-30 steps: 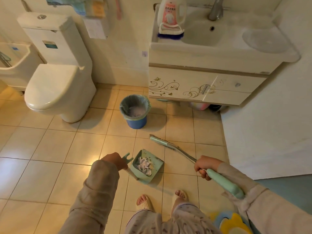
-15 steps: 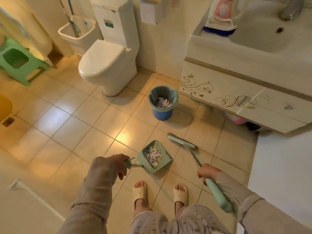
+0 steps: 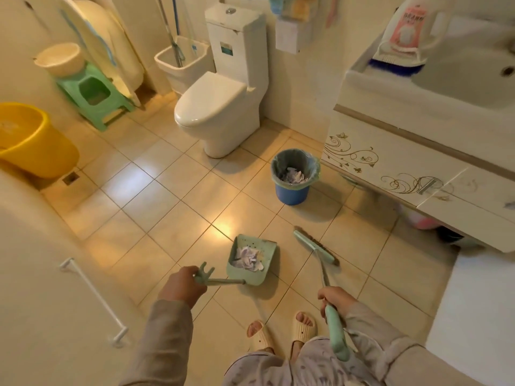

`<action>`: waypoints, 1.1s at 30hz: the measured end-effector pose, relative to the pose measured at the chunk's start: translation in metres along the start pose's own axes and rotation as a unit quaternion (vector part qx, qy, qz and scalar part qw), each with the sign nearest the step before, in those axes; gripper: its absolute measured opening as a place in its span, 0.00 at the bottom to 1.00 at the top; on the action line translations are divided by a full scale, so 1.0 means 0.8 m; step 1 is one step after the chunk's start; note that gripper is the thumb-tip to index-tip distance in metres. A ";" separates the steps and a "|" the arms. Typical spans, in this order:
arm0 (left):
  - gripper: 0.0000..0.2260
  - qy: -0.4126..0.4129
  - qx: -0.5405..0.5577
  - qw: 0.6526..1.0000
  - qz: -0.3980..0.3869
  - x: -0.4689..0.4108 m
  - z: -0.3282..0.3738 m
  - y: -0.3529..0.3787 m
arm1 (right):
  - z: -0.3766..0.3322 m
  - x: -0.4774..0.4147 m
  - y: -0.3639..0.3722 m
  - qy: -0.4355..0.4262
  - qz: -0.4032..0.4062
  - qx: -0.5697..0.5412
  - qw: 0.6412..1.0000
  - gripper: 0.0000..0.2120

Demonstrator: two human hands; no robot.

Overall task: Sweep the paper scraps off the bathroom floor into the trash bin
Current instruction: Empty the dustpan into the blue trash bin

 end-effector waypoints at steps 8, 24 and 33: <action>0.17 -0.005 0.175 0.982 0.070 0.001 -0.002 -0.031 | -0.008 0.004 0.010 0.002 -0.023 -0.024 0.999 0.13; 0.16 0.224 0.049 0.951 0.206 -0.004 0.073 -0.070 | -0.074 0.023 -0.005 -0.053 -0.038 -0.118 0.991 0.12; 0.23 0.384 -0.384 0.829 0.130 -0.021 0.097 -0.030 | -0.055 0.013 -0.004 -0.035 -0.012 -0.041 0.998 0.19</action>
Point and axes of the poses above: each hand's wrist, its own x-axis away from the middle knuckle, its own y-axis out of the palm, z = x × y, the point moved 1 cm from there along -x, towards the middle knuckle, and after that the axes turned 7 degrees about x, right-handed, at the moved point
